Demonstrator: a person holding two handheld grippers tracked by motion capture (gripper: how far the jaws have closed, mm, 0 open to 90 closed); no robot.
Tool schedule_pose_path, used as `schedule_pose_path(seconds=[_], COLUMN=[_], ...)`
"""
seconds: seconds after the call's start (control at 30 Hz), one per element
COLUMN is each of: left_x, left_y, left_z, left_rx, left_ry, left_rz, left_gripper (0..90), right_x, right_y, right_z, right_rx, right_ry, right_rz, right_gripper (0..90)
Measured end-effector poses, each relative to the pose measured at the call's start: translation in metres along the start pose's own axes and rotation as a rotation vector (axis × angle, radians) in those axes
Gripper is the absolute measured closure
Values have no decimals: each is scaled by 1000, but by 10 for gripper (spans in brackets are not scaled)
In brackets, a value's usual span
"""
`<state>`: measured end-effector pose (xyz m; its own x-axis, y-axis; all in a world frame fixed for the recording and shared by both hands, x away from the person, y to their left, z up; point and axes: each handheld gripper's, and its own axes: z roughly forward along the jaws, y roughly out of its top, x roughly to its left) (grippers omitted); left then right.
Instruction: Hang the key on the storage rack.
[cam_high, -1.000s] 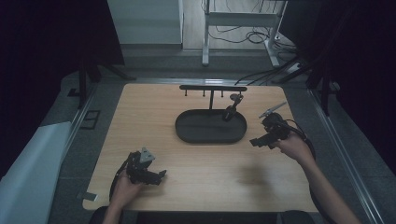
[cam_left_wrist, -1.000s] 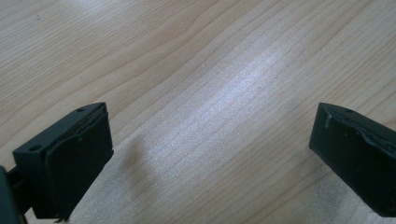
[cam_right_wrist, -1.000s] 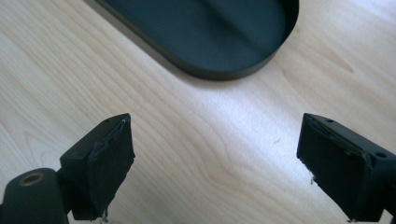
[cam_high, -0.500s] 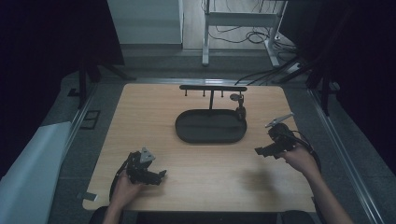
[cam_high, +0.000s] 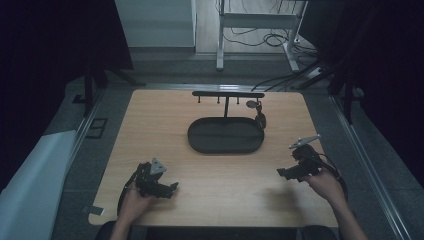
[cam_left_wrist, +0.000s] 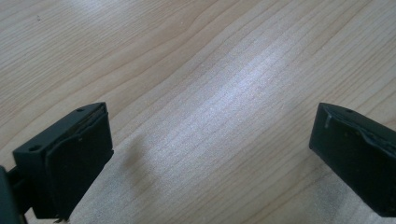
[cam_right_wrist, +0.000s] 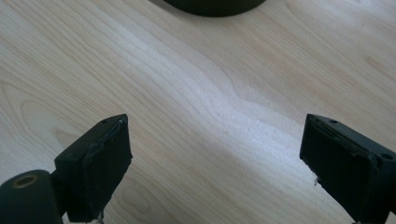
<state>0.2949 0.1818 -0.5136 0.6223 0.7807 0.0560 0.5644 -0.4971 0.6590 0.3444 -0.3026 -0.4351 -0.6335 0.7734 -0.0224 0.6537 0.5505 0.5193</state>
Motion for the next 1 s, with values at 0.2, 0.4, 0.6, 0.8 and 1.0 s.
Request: schedule_pose_path(seconds=[0.2, 0.4, 0.6, 0.8, 1.0], left_x=[-1, -2, -1, -1, -1], left_y=[0, 0, 0, 0, 0], left_z=[1, 1, 1, 1, 1], left_rx=[1, -2, -3, -4, -4], left_ry=[-1, 1, 2, 2, 0], left_rz=[3, 4, 3, 3, 5], left_gripper=[0, 0, 0, 0, 0], right_x=[8, 17, 26, 34, 36], right_y=[-15, -28, -42, -50, -56], right_z=[5, 12, 26, 40, 50], right_rx=[-40, -74, -126, -156, -131], right_ry=[2, -7, -5, -16, -10], right_rz=[2, -5, 10, 14, 16], right_gripper=[90, 92, 93, 93, 71])
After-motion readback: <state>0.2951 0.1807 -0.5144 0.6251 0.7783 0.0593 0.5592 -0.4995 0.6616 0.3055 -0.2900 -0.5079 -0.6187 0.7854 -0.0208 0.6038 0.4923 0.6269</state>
